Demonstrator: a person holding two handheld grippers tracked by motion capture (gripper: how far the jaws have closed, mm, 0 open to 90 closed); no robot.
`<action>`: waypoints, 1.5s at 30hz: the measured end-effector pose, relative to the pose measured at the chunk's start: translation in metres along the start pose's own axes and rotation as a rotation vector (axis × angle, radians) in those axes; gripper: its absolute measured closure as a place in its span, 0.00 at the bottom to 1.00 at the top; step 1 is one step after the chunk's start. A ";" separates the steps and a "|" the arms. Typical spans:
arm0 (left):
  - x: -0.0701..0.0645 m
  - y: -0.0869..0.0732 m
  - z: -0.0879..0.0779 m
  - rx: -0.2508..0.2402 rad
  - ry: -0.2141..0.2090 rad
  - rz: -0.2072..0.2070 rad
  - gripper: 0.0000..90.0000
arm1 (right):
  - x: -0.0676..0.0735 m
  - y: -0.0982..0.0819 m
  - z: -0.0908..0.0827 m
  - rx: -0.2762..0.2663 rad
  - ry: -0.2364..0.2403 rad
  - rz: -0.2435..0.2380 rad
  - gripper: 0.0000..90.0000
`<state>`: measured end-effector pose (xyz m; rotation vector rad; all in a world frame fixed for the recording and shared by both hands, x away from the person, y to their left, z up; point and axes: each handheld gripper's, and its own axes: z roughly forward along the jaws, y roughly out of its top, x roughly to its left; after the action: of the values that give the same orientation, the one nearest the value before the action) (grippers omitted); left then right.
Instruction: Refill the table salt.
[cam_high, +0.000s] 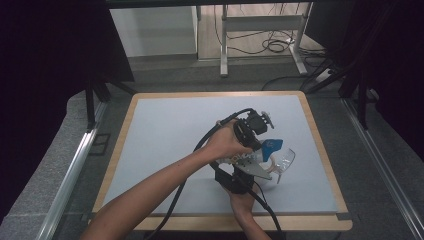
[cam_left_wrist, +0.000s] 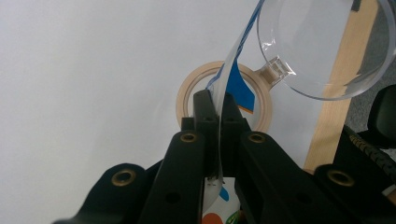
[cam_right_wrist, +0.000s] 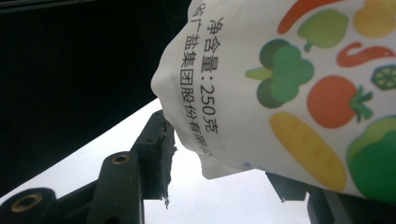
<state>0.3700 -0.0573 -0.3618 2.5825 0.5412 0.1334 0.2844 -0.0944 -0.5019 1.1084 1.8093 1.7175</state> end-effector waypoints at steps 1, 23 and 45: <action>0.000 0.000 0.000 0.000 -0.001 0.000 1.00 | 0.000 0.000 0.000 -0.001 0.000 0.000 0.54; 0.004 -0.002 0.004 0.007 -0.017 -0.004 1.00 | 0.001 0.003 -0.001 -0.014 -0.017 -0.009 0.55; 0.003 0.001 0.002 0.011 -0.002 -0.004 1.00 | 0.002 0.007 -0.001 -0.038 -0.016 0.003 0.56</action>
<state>0.3734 -0.0576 -0.3626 2.5919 0.5474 0.1263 0.2846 -0.0942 -0.4948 1.1072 1.7590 1.7320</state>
